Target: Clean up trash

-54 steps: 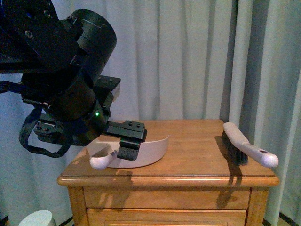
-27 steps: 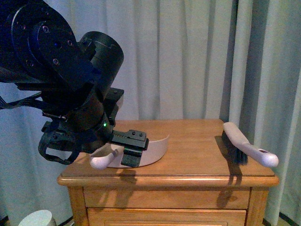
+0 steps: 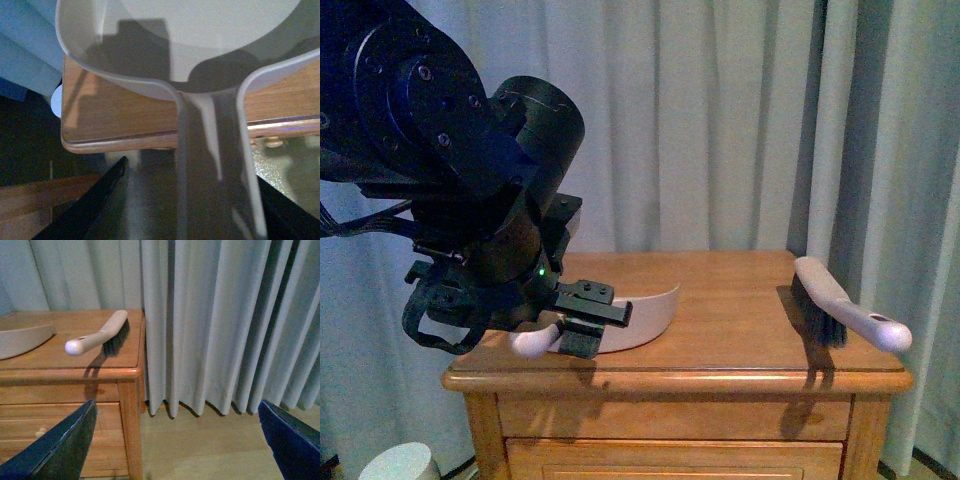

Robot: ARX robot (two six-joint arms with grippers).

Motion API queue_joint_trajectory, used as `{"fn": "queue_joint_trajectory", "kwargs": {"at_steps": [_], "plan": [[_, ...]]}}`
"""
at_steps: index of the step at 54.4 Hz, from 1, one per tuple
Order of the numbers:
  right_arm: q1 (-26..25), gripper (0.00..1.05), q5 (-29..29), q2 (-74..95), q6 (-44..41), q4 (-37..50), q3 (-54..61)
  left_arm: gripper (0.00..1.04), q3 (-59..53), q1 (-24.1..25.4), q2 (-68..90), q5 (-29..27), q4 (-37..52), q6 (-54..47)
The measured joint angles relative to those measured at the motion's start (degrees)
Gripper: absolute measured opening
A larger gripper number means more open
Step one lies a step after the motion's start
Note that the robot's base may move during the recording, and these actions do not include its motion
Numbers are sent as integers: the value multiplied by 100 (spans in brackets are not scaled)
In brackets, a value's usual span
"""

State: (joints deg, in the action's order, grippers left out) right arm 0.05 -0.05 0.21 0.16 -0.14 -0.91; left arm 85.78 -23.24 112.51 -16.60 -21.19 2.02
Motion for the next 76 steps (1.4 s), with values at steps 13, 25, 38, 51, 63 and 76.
{"fn": "queue_joint_trajectory", "kwargs": {"at_steps": [13, 25, 38, 51, 63, 76], "plan": [[0, 97, 0, 0, 0, 0, 0, 29, -24, 0, -15, -59, 37, -55], [0, 97, 0, 0, 0, 0, 0, 29, -492, -63, -588, -101, 955, -369], [0, 97, 0, 0, 0, 0, 0, 28, -1969, -103, -2544, 28, 3220, -933], [0, 97, 0, 0, 0, 0, 0, 28, -3716, 533, -5123, 1001, 3995, -1069], [0, 97, 0, 0, 0, 0, 0, 28, -4715, 1364, -6937, 1851, 3738, -859], [0, 97, 0, 0, 0, 0, 0, 28, -5318, 2680, -8192, 3185, 3429, -223]]}}
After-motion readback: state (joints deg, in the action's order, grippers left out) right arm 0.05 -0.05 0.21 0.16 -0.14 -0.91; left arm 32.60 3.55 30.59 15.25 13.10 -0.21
